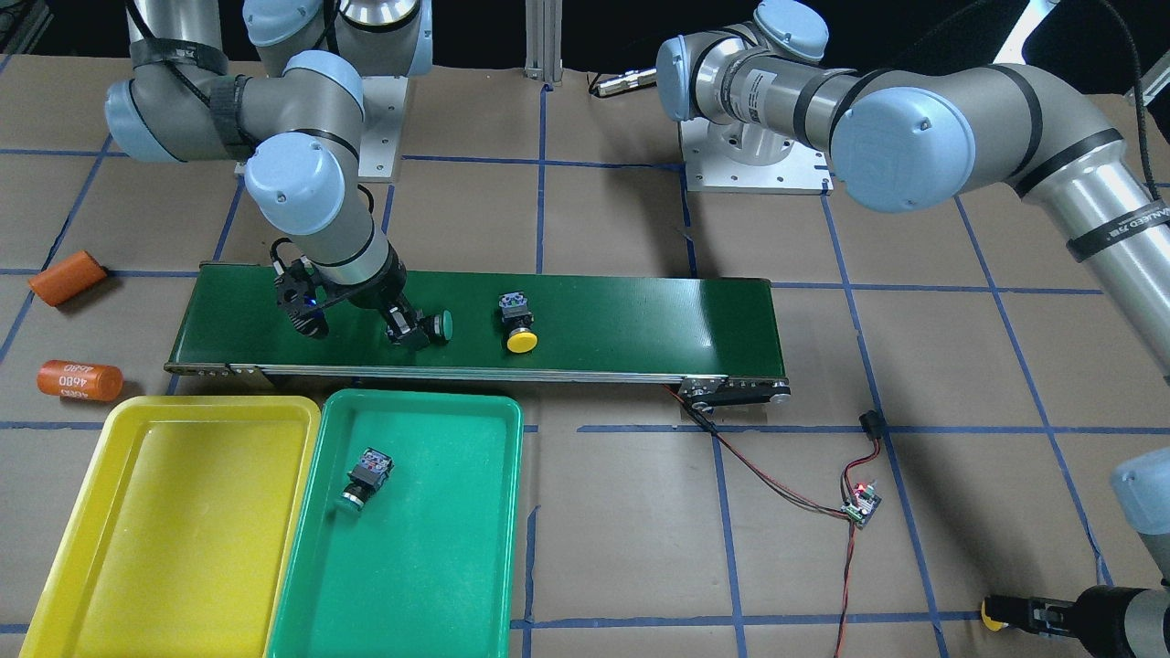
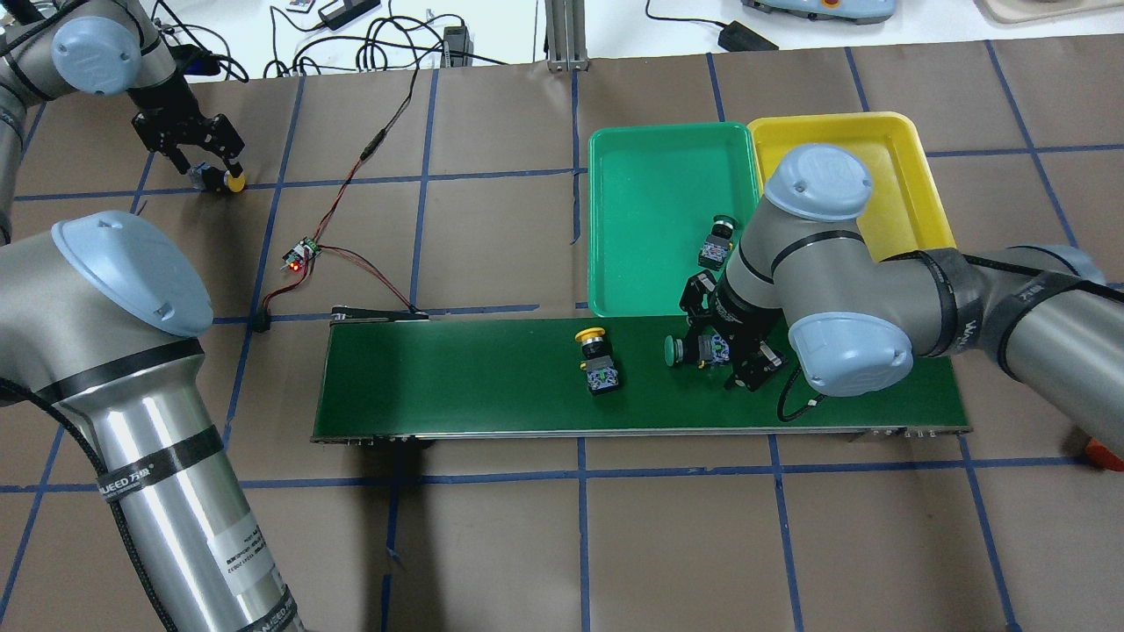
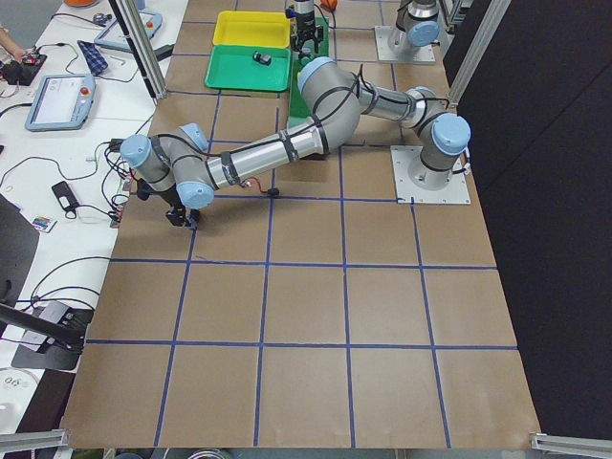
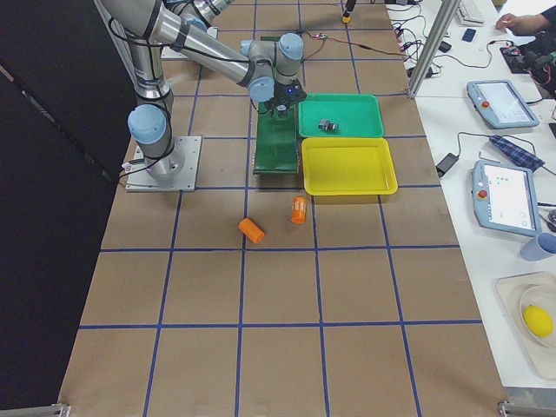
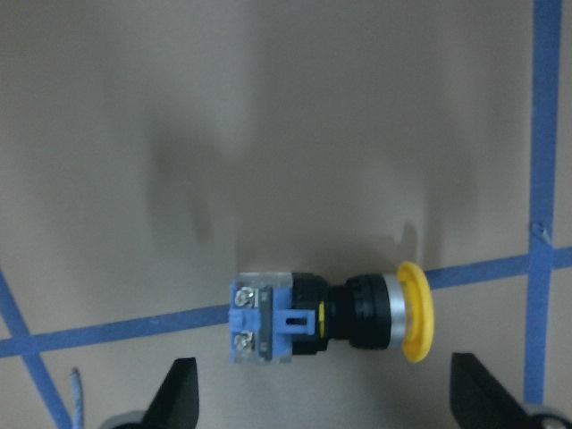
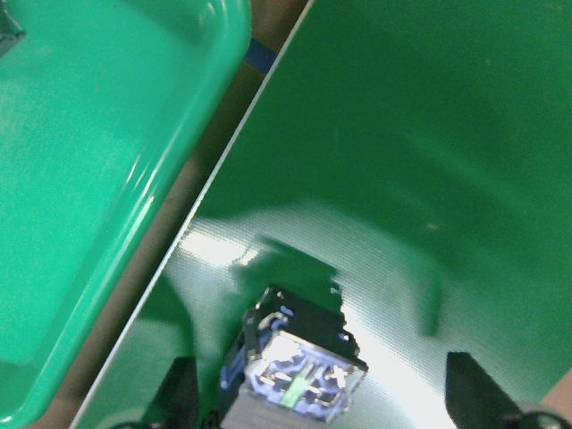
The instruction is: Sort buttons by color to trays
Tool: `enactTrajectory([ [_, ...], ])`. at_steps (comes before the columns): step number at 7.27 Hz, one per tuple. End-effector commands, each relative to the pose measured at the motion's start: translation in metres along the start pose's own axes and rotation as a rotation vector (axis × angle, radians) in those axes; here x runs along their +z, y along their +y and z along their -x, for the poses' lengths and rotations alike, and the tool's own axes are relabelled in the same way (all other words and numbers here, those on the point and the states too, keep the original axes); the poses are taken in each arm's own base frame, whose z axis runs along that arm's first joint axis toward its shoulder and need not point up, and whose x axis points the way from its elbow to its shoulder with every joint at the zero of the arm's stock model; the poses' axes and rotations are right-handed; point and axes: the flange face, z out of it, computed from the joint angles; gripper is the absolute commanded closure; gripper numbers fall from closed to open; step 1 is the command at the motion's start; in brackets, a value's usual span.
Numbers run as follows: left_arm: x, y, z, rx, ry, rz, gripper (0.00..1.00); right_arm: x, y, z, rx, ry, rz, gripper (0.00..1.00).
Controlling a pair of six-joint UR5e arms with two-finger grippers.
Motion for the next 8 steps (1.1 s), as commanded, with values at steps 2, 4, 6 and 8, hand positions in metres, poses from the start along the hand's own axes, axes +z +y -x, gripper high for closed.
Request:
enactTrajectory([
  [2,0.014,-0.004,0.003,-0.005,0.007,0.006,0.05,-0.036,-0.005,0.014,-0.014,-0.054,-0.049,1.00],
  [4,0.005,-0.004,-0.004,-0.003,0.004,-0.003,0.95,-0.076,-0.009,0.029,-0.024,-0.147,-0.084,1.00],
  [6,-0.015,0.008,-0.022,-0.057,0.025,0.048,1.00,-0.079,-0.034,0.075,-0.108,-0.230,-0.128,1.00],
  [8,-0.095,0.053,-0.072,-0.181,0.155,0.136,1.00,-0.072,-0.056,0.113,-0.106,-0.225,-0.132,0.00],
])
